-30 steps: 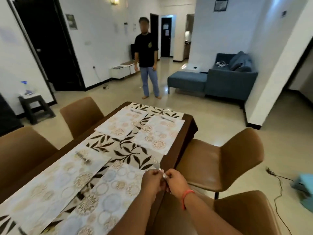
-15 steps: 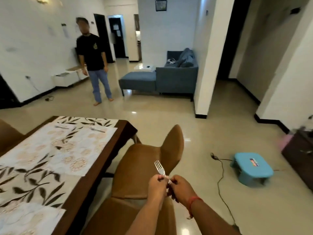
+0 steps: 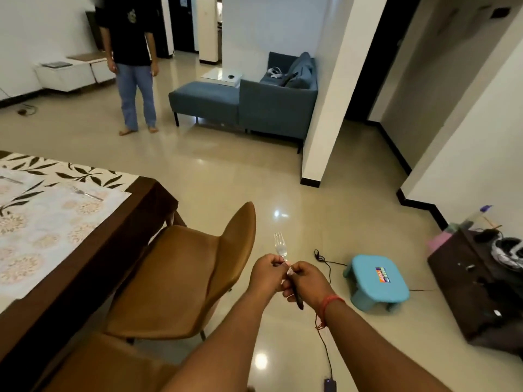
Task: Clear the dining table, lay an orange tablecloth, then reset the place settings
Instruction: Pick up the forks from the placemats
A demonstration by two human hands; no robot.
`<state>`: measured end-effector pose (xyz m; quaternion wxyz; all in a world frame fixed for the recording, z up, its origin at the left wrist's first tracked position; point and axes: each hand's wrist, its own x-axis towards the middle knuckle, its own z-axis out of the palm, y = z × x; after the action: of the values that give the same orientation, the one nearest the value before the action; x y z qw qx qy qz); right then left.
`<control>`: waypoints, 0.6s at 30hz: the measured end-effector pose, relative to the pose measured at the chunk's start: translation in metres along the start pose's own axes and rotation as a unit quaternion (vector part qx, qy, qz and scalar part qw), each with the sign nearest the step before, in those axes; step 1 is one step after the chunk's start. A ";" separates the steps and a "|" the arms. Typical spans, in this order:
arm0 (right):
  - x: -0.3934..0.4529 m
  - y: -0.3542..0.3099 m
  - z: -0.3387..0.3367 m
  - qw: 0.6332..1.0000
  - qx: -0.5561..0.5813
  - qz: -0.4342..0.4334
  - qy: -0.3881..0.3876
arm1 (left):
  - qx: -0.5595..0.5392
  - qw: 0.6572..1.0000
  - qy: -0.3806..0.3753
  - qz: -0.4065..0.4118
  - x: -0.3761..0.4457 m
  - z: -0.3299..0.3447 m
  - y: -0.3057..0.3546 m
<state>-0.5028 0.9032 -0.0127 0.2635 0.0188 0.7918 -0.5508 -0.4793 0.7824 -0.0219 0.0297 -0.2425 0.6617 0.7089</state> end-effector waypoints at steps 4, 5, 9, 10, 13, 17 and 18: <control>0.083 -0.037 -0.031 1.000 -0.006 -0.010 -0.014 | -0.005 1.000 -0.005 0.005 0.075 0.018 0.040; 0.105 -0.051 -0.038 1.000 -0.003 -0.014 -0.017 | -0.003 1.000 -0.002 0.006 0.096 0.019 0.054; 0.191 -0.107 -0.061 0.999 0.002 -0.031 -0.033 | 0.008 1.000 0.003 0.009 0.187 0.022 0.106; 0.210 -0.118 -0.066 0.999 0.009 -0.035 -0.029 | 0.004 1.000 0.002 0.008 0.207 0.022 0.117; 0.256 -0.139 -0.079 0.999 0.010 -0.031 -0.030 | 0.010 1.000 -0.002 -0.007 0.257 0.026 0.139; 0.333 -0.169 -0.089 0.998 -0.014 -0.036 -0.056 | 0.005 1.000 0.005 -0.016 0.332 0.027 0.165; 0.359 -0.178 -0.091 0.997 -0.026 -0.042 -0.059 | 0.002 1.000 0.015 -0.016 0.355 0.027 0.172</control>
<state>-0.9044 0.8200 0.0071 0.2871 -0.0539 0.7887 -0.5409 -0.8626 0.6879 0.0014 0.0314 -0.2638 0.6596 0.7031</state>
